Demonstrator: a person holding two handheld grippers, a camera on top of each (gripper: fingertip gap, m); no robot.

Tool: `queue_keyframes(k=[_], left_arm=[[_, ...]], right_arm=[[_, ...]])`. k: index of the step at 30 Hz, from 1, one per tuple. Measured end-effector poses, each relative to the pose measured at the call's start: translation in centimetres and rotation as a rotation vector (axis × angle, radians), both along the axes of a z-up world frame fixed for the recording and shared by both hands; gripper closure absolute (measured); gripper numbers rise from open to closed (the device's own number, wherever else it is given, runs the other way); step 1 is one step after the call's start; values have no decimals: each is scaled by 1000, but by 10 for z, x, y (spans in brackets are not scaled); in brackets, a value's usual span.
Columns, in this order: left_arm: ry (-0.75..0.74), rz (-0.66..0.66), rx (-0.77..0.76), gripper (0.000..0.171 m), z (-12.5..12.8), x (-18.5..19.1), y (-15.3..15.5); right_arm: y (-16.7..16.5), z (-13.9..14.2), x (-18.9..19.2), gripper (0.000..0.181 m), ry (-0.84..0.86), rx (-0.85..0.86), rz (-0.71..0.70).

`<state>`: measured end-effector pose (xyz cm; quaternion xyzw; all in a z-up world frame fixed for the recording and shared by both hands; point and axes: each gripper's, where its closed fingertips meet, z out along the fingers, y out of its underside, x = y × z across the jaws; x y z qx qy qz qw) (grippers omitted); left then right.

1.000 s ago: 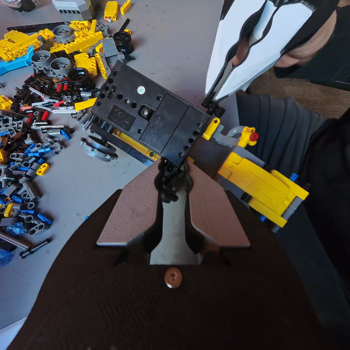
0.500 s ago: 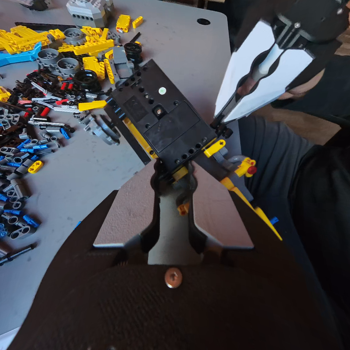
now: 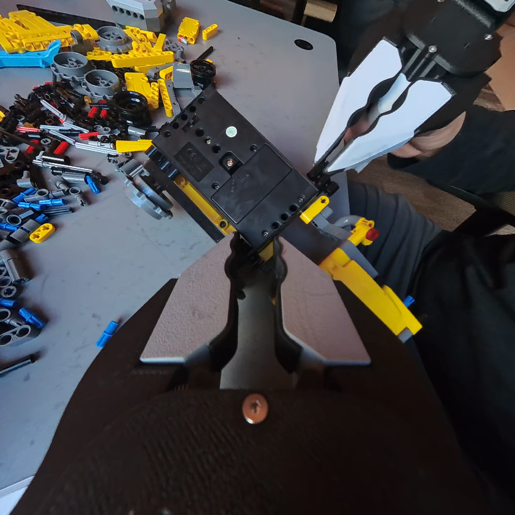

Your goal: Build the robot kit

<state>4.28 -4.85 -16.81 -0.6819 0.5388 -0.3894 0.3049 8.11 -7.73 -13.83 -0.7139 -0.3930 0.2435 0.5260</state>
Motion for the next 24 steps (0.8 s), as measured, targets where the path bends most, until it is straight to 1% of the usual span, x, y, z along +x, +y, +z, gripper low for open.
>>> queue_keyframes(k=[6,13,20,24], left_arm=[[8,10,24,152,-1,0,0],[11,15,40,152,-1,1,0],[11,17,40,152,-1,1,0],[11,28,41,152,-1,1,1]], right_arm=[[-1,-2,0,176,-21,20,-20],[-2,-4,1,176,83,5,-79],[-3,-5,1,176,96,-30,-41],[0,-5,2,176,44,-43,-32]])
